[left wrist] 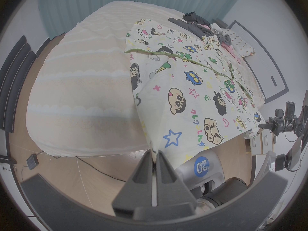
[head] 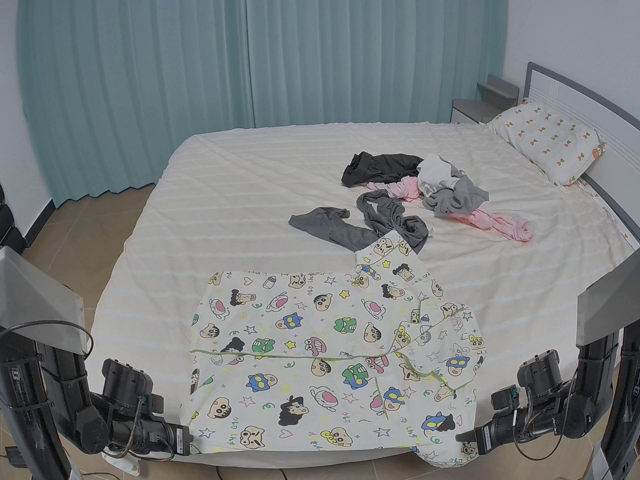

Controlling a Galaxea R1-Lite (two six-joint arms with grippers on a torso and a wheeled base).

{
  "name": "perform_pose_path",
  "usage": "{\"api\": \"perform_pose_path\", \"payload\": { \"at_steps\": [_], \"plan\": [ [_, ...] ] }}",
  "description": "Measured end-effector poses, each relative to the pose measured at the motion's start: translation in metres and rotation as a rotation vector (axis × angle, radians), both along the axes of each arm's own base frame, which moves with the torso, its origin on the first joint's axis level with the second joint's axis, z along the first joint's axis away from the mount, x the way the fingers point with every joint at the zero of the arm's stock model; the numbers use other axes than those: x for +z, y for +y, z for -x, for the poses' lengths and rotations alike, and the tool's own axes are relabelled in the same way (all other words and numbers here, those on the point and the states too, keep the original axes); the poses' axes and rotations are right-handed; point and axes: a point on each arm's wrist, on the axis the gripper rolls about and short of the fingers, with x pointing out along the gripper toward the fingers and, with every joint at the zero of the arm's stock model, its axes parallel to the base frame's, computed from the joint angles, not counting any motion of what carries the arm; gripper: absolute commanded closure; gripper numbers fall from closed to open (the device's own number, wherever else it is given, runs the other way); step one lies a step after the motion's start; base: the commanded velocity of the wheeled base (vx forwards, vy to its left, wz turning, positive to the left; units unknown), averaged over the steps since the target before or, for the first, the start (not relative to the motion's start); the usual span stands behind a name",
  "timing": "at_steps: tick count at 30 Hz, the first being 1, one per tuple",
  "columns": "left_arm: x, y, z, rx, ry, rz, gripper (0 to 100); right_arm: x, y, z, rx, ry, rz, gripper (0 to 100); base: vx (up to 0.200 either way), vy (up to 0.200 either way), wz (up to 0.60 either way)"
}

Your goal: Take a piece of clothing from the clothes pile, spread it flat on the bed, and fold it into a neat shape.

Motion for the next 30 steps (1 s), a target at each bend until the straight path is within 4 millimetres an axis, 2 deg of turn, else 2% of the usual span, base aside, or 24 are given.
{"api": "perform_pose_path", "payload": {
  "at_steps": [8,18,24,30],
  "plan": [
    [0.007,-0.002,-0.006,-0.001,-0.076,0.043,100,0.011,0.0,-0.001,0.027,-0.034,-0.083,100,0.0,0.0,0.0],
    [0.036,-0.006,-0.022,0.131,-0.298,0.209,100,0.044,-0.003,-0.01,-0.027,-0.193,-0.209,100,0.0,0.0,0.0],
    [0.049,-0.005,-0.024,0.158,-0.374,0.244,100,0.059,-0.003,-0.011,-0.05,-0.281,-0.215,100,0.0,0.0,0.0],
    [0.057,-0.002,-0.023,0.173,-0.418,0.247,100,0.065,-0.003,-0.01,-0.054,-0.307,-0.224,100,0.0,0.0,0.0]
  ]
}}
